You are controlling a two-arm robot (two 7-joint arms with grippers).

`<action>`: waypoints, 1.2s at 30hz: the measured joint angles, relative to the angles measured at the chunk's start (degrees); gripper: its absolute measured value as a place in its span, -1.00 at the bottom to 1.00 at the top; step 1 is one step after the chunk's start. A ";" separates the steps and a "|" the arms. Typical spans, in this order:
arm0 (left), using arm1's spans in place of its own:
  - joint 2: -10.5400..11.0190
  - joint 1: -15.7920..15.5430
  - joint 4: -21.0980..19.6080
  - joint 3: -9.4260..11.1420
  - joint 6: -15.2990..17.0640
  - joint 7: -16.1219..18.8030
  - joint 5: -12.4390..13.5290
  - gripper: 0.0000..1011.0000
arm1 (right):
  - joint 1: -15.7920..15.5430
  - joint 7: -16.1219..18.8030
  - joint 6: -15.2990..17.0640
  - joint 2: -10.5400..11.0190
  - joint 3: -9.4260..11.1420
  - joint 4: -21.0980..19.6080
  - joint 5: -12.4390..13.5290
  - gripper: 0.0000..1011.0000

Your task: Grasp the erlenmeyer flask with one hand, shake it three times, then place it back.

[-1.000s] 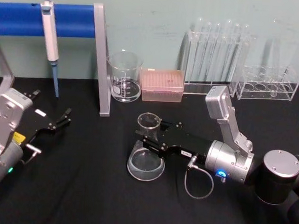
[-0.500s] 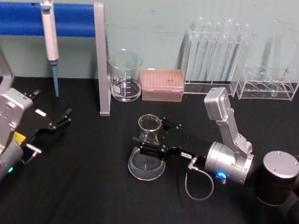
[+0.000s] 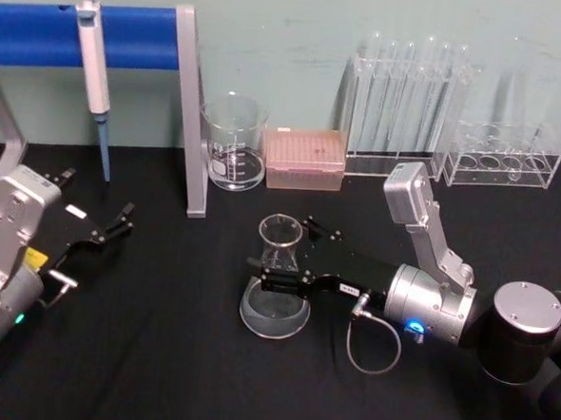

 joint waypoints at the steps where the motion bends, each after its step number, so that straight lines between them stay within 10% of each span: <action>1: 0.00 0.00 0.00 0.00 0.00 0.00 0.00 0.98 | 0.00 0.00 0.00 0.00 0.00 0.00 0.01 0.98; 36: 0.00 0.00 0.00 0.00 0.00 0.00 0.00 0.98 | -1.33 0.17 3.87 2.91 0.13 -3.71 1.69 0.98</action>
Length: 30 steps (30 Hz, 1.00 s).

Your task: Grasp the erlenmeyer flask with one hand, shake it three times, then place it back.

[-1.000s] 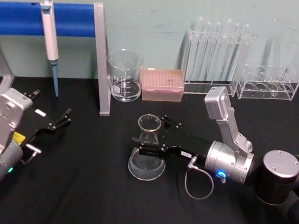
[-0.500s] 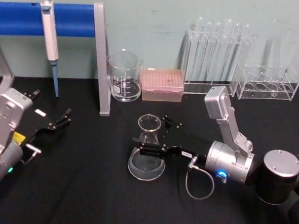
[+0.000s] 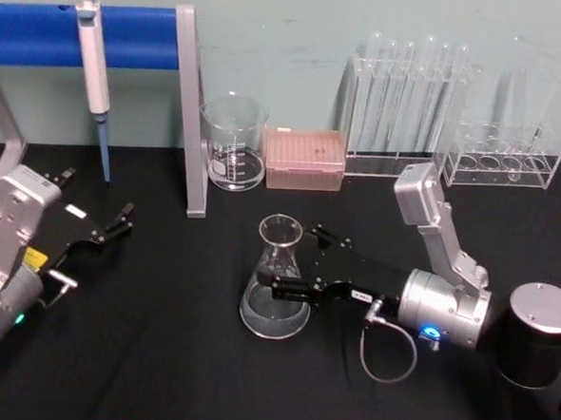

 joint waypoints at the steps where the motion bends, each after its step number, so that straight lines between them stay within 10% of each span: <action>1: 0.00 0.00 0.00 0.00 0.00 0.00 0.00 0.98 | -0.13 -0.01 0.16 0.23 0.07 -0.32 0.13 0.98; 18: 0.00 0.00 0.00 0.00 0.00 0.00 0.00 0.98 | -4.12 -2.79 3.56 6.10 3.53 -6.61 4.12 0.98; 30: 0.00 0.00 0.00 0.00 0.00 0.00 0.00 0.98 | -5.21 -10.46 0.72 4.81 8.44 -6.90 4.51 0.98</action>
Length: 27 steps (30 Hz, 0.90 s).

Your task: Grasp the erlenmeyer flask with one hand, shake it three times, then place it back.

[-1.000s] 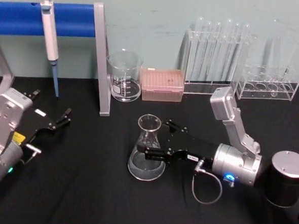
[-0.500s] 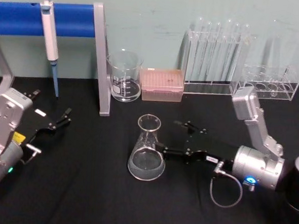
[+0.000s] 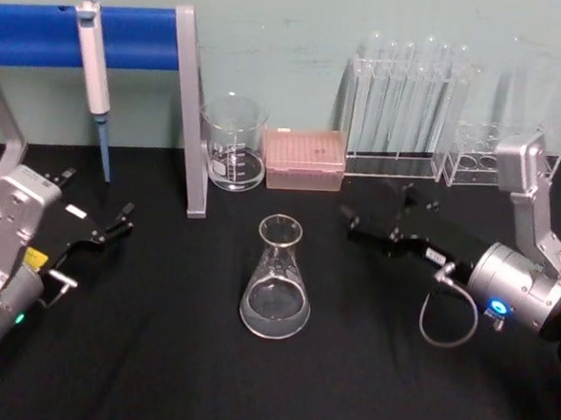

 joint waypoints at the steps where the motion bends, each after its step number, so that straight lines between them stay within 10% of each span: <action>1: 0.00 0.00 0.00 0.00 0.00 0.00 0.00 0.98 | -0.06 -0.85 -0.34 -0.35 0.31 0.06 -0.23 0.98; 15: 0.00 0.00 0.00 0.00 0.00 0.00 0.00 0.98 | -1.59 -16.69 -4.15 -7.42 4.19 1.90 -7.71 0.98; 27: 0.00 0.00 0.00 0.00 0.00 0.00 0.00 0.98 | -1.28 -18.41 -3.74 -10.18 4.84 6.07 -10.15 0.98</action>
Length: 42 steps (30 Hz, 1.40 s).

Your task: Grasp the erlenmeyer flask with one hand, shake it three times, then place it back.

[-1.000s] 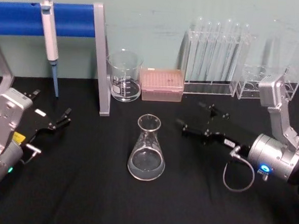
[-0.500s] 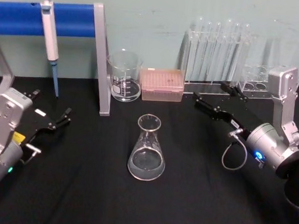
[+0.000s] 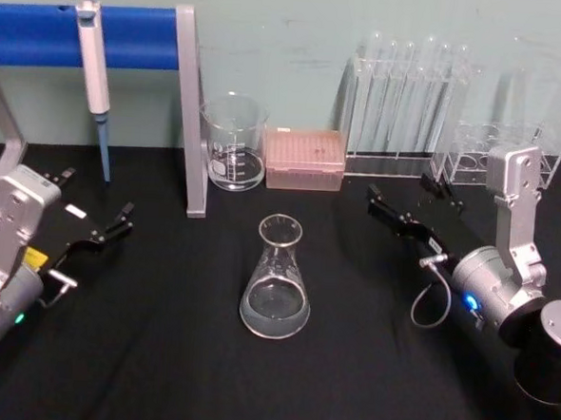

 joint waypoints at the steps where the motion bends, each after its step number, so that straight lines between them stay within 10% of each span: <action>1: 0.00 0.00 0.00 0.00 0.00 0.00 0.00 0.98 | 0.04 0.11 0.22 -0.18 0.03 0.51 -0.20 0.98; 42: 0.00 0.00 0.00 0.00 0.00 0.00 0.00 0.98 | 0.25 2.21 3.39 -1.85 1.58 3.07 -2.05 0.98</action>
